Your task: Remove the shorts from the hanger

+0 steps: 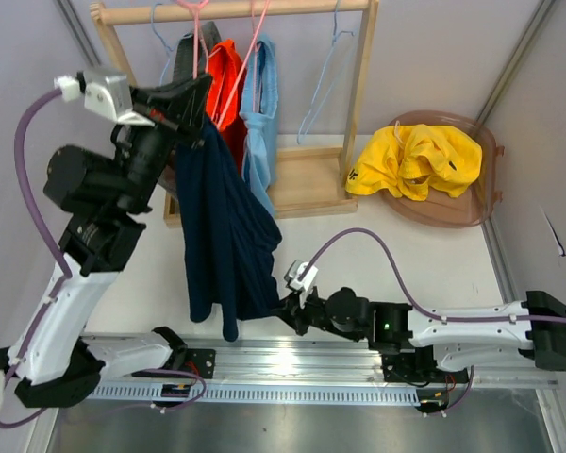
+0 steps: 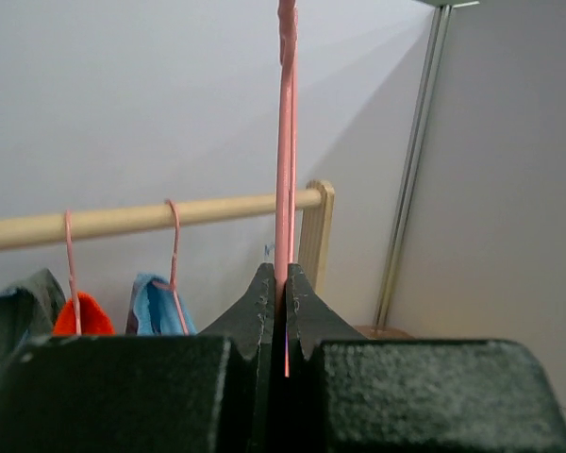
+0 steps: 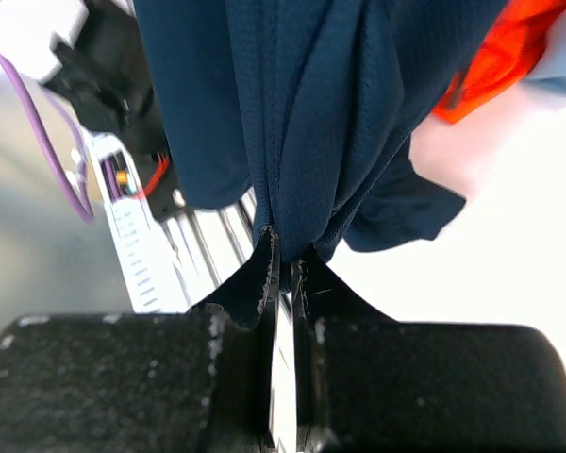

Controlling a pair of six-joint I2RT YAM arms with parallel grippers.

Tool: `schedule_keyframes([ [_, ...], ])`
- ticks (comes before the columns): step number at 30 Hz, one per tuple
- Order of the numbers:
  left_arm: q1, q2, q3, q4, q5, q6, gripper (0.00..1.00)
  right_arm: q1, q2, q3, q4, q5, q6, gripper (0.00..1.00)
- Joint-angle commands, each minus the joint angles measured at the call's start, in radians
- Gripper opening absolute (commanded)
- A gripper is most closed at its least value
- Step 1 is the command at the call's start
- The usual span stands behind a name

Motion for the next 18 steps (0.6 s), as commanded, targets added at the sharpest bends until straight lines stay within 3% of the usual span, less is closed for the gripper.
schedule_keyframes([
  [1, 0.005, 0.054, 0.266, 0.13, -0.04, 0.107, 0.01, 0.012, -0.031, -0.057, -0.072, 0.039, 0.047, 0.0],
  [6, 0.005, 0.137, 0.468, 0.102, -0.051, 0.205, 0.09, 0.016, -0.1, -0.135, -0.087, 0.065, 0.103, 0.0],
  [8, 0.005, 0.157, 0.507, 0.116, -0.075, 0.254, 0.11, 0.025, -0.125, -0.158, -0.104, 0.091, 0.137, 0.0],
  [11, 0.005, 0.144, 0.506, 0.168, -0.072, 0.301, 0.23, 0.039, -0.18, -0.198, -0.135, 0.134, 0.174, 0.0],
  [14, 0.005, 0.136, 0.496, 0.188, -0.075, 0.305, 0.0, 0.039, -0.243, -0.23, -0.158, 0.157, 0.197, 0.0],
  [18, 0.005, 0.111, 0.46, 0.16, -0.063, 0.266, 0.0, 0.039, -0.279, -0.209, -0.178, 0.221, 0.163, 0.0],
])
